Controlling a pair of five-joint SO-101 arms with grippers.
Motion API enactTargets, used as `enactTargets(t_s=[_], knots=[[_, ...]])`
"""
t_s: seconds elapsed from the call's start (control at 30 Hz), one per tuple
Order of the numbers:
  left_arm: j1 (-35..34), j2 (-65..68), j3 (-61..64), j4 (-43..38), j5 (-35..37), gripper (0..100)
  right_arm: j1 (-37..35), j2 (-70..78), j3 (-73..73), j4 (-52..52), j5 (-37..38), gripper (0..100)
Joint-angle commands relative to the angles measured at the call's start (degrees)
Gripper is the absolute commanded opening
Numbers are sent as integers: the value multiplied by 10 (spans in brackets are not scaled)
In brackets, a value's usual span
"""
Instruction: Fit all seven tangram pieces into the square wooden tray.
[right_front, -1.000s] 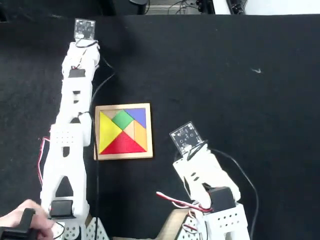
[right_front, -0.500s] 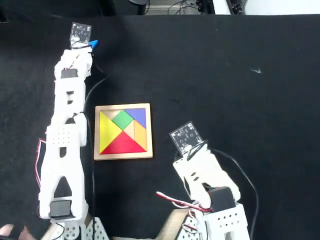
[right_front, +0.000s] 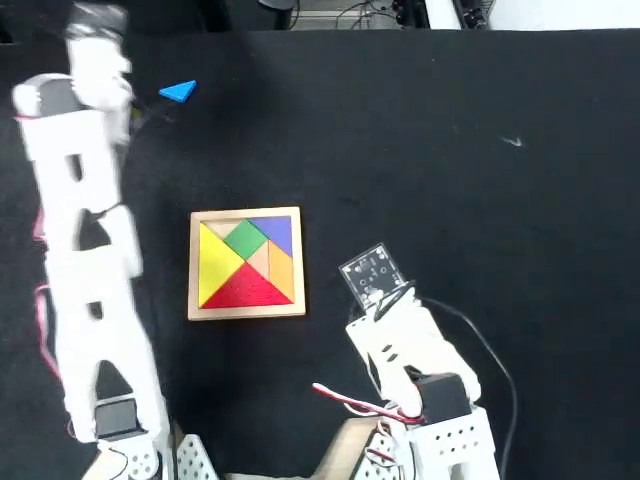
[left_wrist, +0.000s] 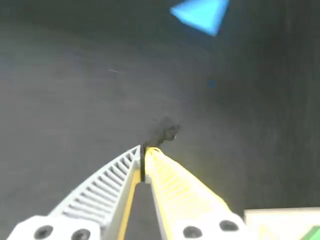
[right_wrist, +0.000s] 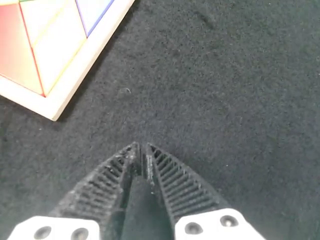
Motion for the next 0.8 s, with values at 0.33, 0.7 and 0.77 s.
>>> enactTargets(t_s=[0.33,0.7,0.77], knots=[[-63,-531,391,18,17,29,-4,-53,-2,3,4,21],[11,-1070,1237,-267,-24,30,30,-52,-2,-24,4,21],[9,-1171,1405,-374,-24,30,30,-52,-2,-24,4,21]])
